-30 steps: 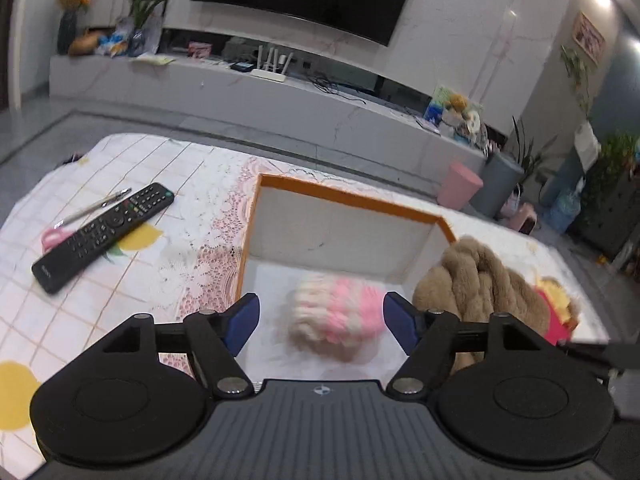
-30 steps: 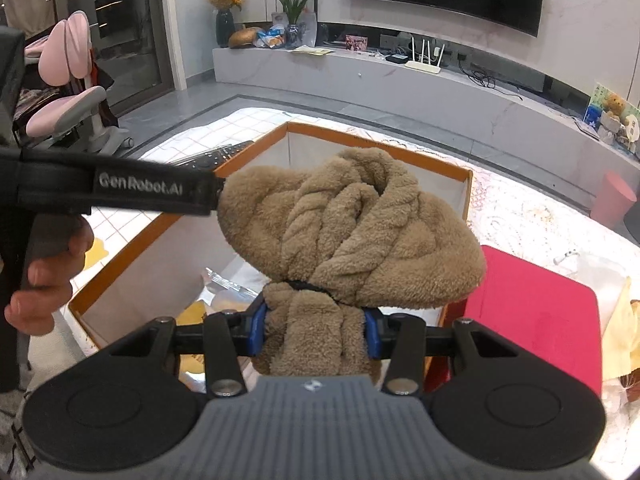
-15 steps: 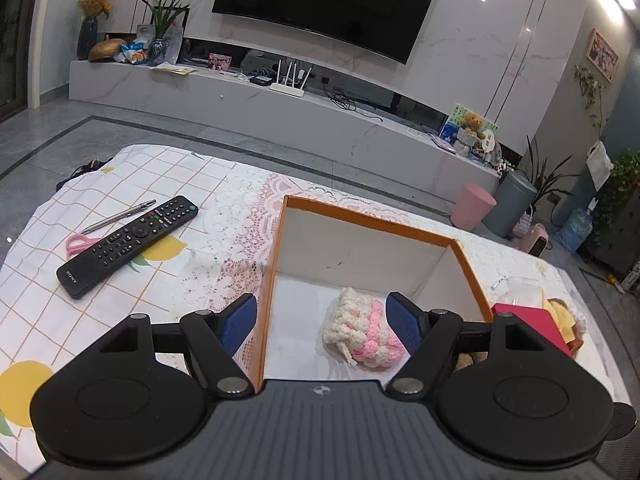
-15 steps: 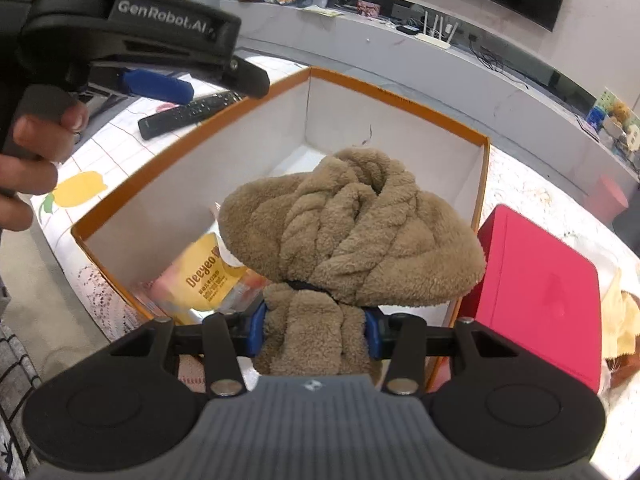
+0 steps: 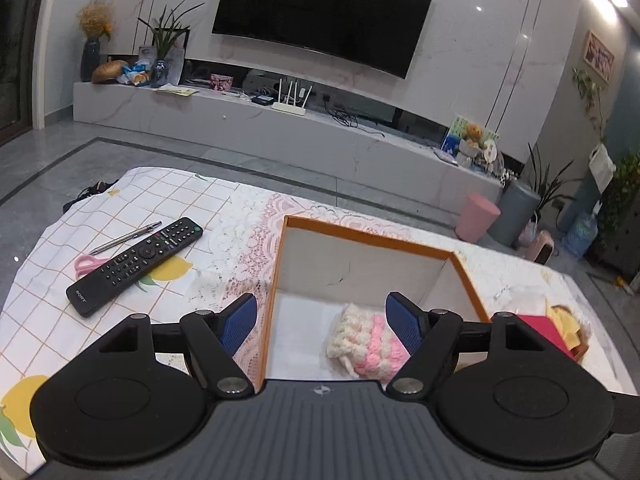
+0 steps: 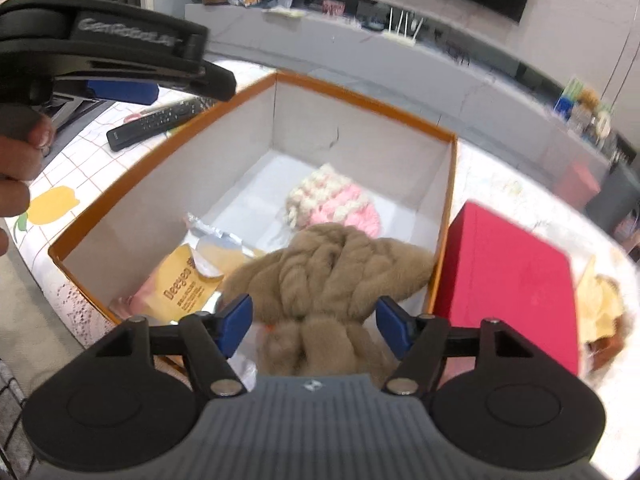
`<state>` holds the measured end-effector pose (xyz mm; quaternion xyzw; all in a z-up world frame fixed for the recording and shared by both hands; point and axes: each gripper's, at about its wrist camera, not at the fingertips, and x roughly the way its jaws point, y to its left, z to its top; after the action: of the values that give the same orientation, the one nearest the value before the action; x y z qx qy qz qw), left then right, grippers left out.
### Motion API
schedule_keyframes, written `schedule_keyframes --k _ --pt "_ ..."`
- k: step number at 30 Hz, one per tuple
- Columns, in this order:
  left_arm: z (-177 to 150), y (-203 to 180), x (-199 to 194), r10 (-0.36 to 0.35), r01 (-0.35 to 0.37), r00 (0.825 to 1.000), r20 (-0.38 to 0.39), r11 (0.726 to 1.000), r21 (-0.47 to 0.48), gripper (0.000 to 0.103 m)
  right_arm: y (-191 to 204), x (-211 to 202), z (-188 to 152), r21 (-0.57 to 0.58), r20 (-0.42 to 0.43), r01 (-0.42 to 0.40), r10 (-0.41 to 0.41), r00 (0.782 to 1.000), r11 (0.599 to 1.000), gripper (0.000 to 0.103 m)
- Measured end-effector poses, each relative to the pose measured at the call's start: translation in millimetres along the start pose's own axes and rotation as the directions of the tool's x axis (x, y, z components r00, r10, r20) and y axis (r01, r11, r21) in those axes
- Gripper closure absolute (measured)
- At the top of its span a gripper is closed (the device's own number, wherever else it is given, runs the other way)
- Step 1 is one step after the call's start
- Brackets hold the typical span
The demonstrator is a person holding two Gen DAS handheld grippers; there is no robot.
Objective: Organize soft objects
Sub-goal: 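Withdraw both tools from the orange box back over the bed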
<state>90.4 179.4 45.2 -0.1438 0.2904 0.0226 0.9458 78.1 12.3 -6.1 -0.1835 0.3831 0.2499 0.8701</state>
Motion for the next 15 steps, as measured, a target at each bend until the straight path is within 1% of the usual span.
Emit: schedule_keyframes --k 2,4,5,7,9,10,15 --pt "1 -1 -1 -0.01 0.01 1.0 -0.003 1.0 0.005 0.017 1 -7 2 0.002 0.025 -0.013 0.013 1.0 1.0 0.02" --pt "1 -2 -4 -0.017 0.017 1.0 0.0 1.0 0.023 0.017 -1 -15 5 0.013 0.049 -0.025 0.025 0.999 1.0 0.019" --pt "2 -3 -6 -0.016 0.016 1.0 0.005 0.999 0.034 0.017 -2 -19 6 0.015 0.06 -0.022 0.021 0.998 1.0 0.016" --pt "4 -4 -10 -0.009 0.008 1.0 0.016 0.999 0.051 0.017 -4 -26 8 0.019 0.087 -0.006 0.004 0.996 1.0 0.014" --pt "6 -7 -14 -0.009 0.008 1.0 0.025 0.998 0.064 0.017 -8 -32 8 0.034 0.107 0.007 -0.01 0.994 0.999 0.005" --pt "6 -10 -16 -0.014 0.012 1.0 0.027 0.997 0.072 0.017 -10 -35 8 0.043 0.115 0.008 -0.013 0.993 0.999 0.003" --pt "3 -27 -28 -0.034 0.028 0.998 0.048 0.993 0.115 0.017 -27 -52 3 0.081 0.159 0.014 -0.027 0.987 0.997 0.003"
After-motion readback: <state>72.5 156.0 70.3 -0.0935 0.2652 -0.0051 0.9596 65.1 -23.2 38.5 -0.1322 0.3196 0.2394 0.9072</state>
